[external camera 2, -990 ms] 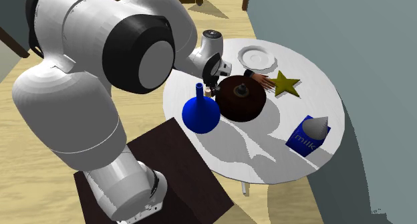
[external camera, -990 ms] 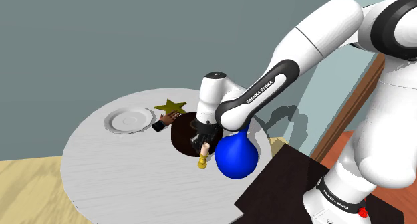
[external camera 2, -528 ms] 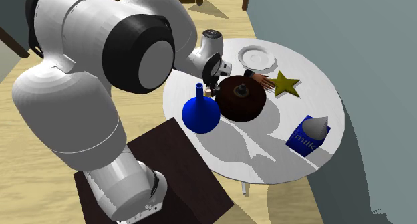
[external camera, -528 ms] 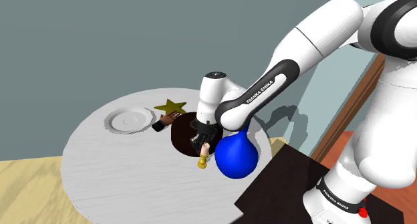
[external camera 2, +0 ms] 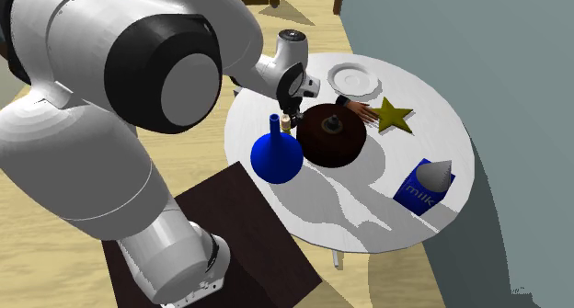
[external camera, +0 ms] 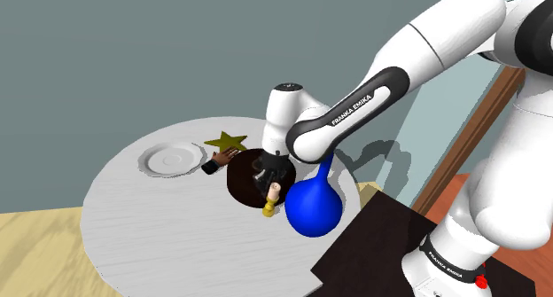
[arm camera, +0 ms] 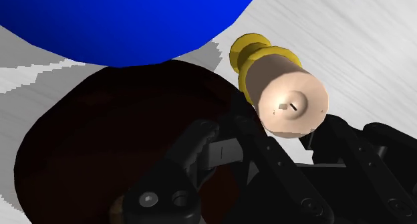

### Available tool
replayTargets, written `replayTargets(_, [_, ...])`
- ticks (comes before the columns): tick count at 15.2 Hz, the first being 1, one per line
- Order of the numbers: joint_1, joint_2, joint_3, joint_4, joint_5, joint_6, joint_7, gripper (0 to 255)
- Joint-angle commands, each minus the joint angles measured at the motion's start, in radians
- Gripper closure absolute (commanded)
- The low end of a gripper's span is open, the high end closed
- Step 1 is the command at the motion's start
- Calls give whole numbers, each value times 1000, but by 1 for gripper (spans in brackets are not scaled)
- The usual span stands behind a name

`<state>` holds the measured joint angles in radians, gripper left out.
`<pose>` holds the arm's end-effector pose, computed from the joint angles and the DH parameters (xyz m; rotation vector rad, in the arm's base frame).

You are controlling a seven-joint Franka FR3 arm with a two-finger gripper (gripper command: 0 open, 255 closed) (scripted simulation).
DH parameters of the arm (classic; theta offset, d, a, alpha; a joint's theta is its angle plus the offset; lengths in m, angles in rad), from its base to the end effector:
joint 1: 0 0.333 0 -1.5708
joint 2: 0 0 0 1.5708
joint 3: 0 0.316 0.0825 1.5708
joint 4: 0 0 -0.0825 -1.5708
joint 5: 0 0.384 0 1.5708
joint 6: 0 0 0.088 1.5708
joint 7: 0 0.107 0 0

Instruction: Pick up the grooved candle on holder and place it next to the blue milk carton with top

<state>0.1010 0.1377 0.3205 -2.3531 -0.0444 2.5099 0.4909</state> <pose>0.4683 0.2114 0.2775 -3.1143 0.0581 -0.0261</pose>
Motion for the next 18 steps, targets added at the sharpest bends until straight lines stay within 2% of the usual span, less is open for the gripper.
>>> replayTargets(1, [-2,-20,3,7,11,-26,-7,255])
replayTargets(18, [-8,-180,8,83,84,-254,-57,255])
